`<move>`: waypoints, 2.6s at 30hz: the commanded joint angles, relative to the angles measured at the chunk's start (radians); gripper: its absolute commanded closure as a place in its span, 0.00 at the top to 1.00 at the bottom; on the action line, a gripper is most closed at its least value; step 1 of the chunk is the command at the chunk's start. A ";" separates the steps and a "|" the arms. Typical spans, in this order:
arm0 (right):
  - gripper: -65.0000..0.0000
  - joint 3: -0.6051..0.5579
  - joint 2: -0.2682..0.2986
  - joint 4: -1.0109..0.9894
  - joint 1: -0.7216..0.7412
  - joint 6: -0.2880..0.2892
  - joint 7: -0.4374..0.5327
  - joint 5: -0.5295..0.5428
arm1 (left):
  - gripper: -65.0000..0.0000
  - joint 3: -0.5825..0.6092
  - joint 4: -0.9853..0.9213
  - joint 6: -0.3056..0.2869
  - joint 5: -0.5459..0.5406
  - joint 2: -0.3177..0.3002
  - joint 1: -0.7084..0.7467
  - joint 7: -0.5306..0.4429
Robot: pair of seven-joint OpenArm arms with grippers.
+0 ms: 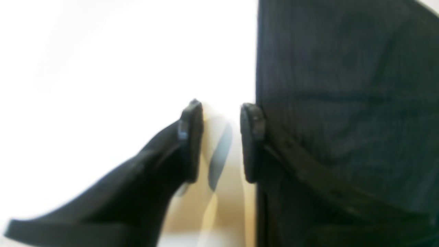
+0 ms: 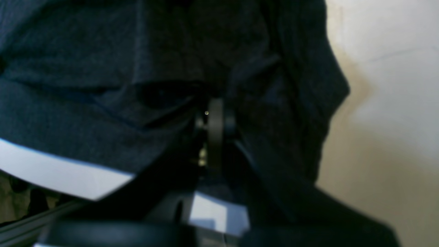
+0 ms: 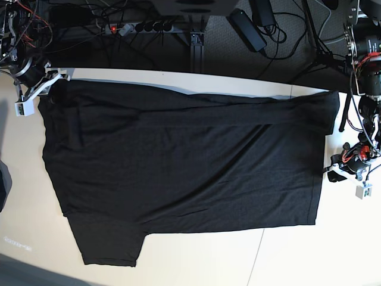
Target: Fold the T-shirt properly
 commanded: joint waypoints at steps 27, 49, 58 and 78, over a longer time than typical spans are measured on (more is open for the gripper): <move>0.00 0.000 0.013 -0.008 -0.017 0.037 -0.075 -0.047 | 0.41 -0.002 -0.283 -0.064 -0.018 0.127 -0.195 -0.037; 0.00 0.158 0.014 0.184 -0.019 0.037 -0.126 0.157 | 0.00 -0.002 -0.283 -0.064 0.039 0.126 -0.195 -0.057; 0.00 0.220 0.032 0.209 0.118 0.037 -0.127 0.138 | 0.00 0.003 -0.283 -0.121 0.038 0.126 -0.195 0.027; 0.49 0.172 0.051 -0.816 0.951 0.038 0.089 -0.108 | 0.00 0.161 -0.283 -0.120 0.038 0.112 -0.195 0.039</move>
